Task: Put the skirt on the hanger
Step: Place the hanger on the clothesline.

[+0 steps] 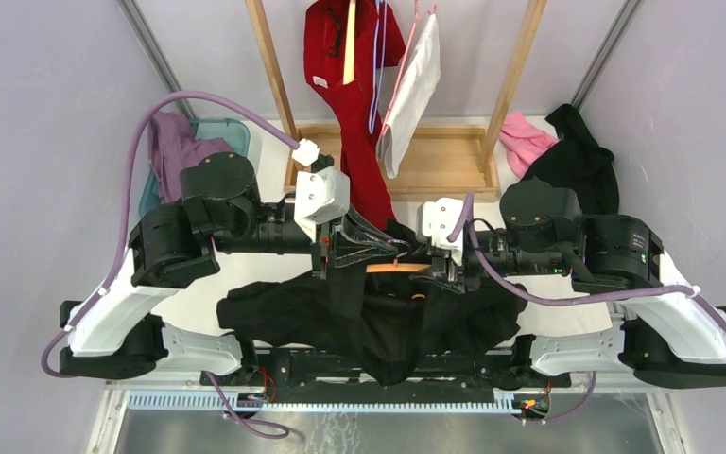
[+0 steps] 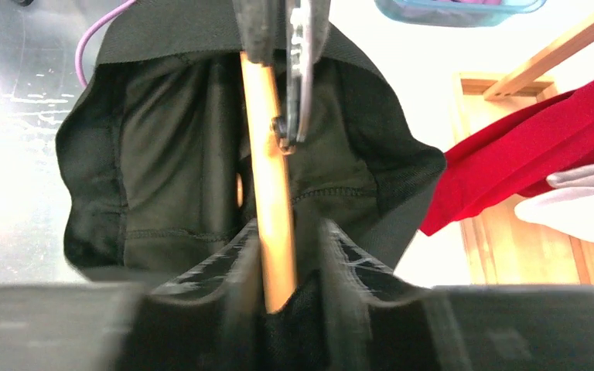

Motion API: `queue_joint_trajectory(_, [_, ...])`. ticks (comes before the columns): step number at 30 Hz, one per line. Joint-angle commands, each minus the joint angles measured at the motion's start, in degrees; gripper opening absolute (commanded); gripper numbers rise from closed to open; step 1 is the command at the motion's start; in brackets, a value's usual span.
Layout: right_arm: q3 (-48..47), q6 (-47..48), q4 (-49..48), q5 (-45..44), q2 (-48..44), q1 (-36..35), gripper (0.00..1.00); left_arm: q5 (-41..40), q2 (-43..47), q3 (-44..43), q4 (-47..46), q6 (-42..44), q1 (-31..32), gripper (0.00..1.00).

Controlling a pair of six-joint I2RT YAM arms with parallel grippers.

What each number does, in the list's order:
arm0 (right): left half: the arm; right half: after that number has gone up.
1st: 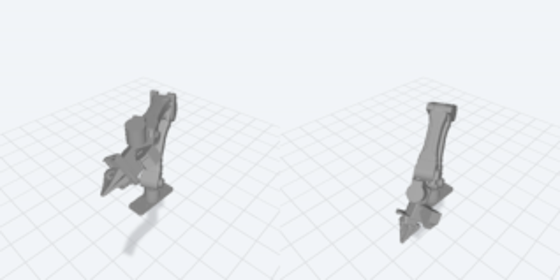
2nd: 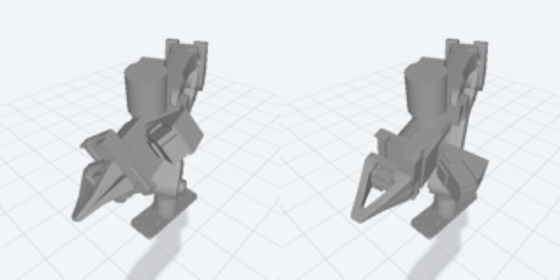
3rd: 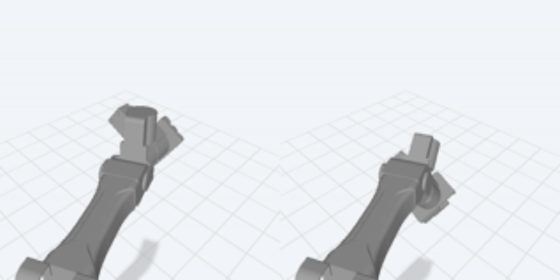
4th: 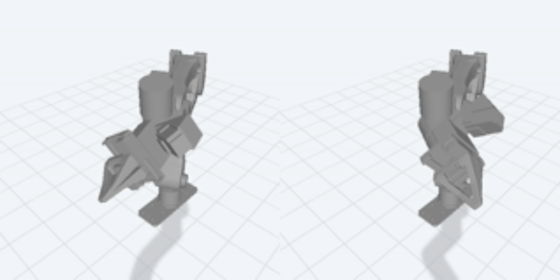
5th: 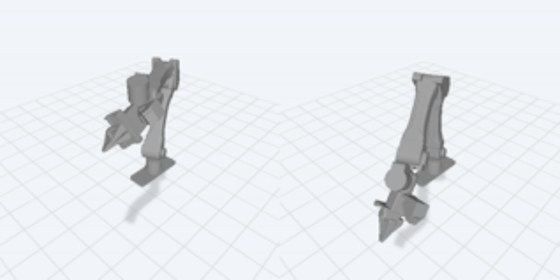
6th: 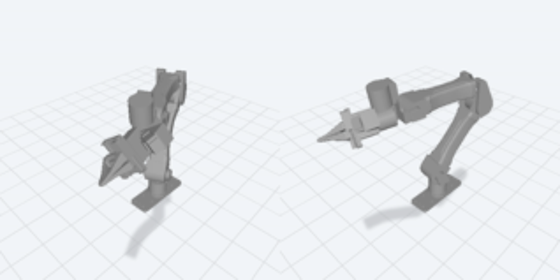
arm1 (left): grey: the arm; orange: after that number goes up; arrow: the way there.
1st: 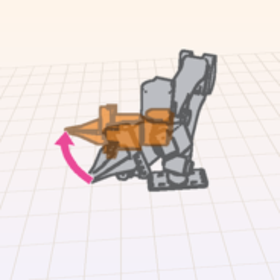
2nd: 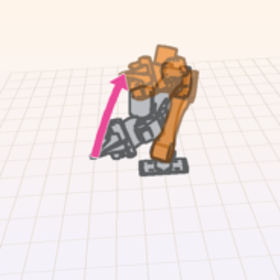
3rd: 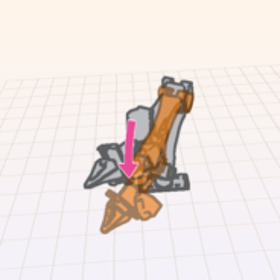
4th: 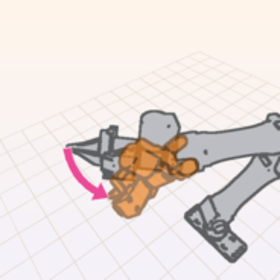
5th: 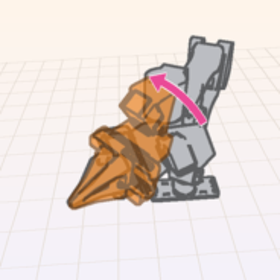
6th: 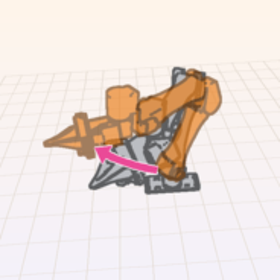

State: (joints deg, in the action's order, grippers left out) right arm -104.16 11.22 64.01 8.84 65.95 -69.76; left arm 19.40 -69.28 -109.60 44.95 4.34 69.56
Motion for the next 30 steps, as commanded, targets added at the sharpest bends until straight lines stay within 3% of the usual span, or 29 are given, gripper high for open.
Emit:
queue_joint_trajectory(1, [0.16, -0.84, -2.76, 0.24, 0.11, 0.23, 0.27, -0.08, 2.02, -0.31, -8.43, 0.29, 0.05, 0.03])
queue_joint_trajectory(5, [0.78, -1.09, -4.52, 0.37, 0.57, 0.32, 0.05, -1.07, 1.70, 0.27, -9.51, -0.22, 0.05, 0.03])
queue_joint_trajectory(9, [0.98, -1.89, -6.58, -2.57, 0.29, 0.49, 0.01, -8.49, 1.32, 1.69, -10.45, -1.52, 0.05, 0.04])
queue_joint_trajectory(11, [0.93, -2.56, -7.19, -6.72, -0.24, 0.77, 0.01, -16.25, 1.88, 3.35, -11.67, -2.72, 0.05, 0.14])
queue_joint_trajectory(13, [0.85, -3.38, -7.47, -9.96, -0.99, 1.56, 0.01, -27.28, 3.16, 5.67, -13.44, -3.37, 0.05, 0.31])
queue_joint_trajectory(16, [0.58, -4.68, -7.26, -11.81, -2.27, 2.85, 0.01, -36.95, 4.71, 7.77, -15.22, -3.95, 0.05, 0.38])
queue_joint_trajectory(17, [0.36, -4.91, -7.05, -12.24, -2.46, 3.22, 0.01, -39.60, 5.09, 8.16, -15.79, -3.97, 0.05, 0.45])
queue_joint_trajectory(18, [-0.09, -5.24, -6.66, -13.55, -2.54, 3.41, 0.01, -41.97, 5.27, 8.27, -16.22, -4.11, 0.05, 0.61])
queue_joint_trajectory(19, [-0.63, -5.55, -6.21, -14.37, -2.38, 3.59, 0.01, -44.25, 5.47, 8.12, -16.40, -4.16, 0.05, 0.65])
queue_joint_trajectory(27, [-7.30, -6.76, 0.40, -25.86, -1.50, 4.97, 0.01, -59.19, 9.94, 8.85, -16.44, -7.41, 0.12, 0.69])
queue_joint_trajectory(30, [-10.40, -7.89, 4.82, -29.37, -1.53, 4.97, 0.01, -61.38, 11.17, 9.28, -14.77, -8.88, 0.12, 0.69])
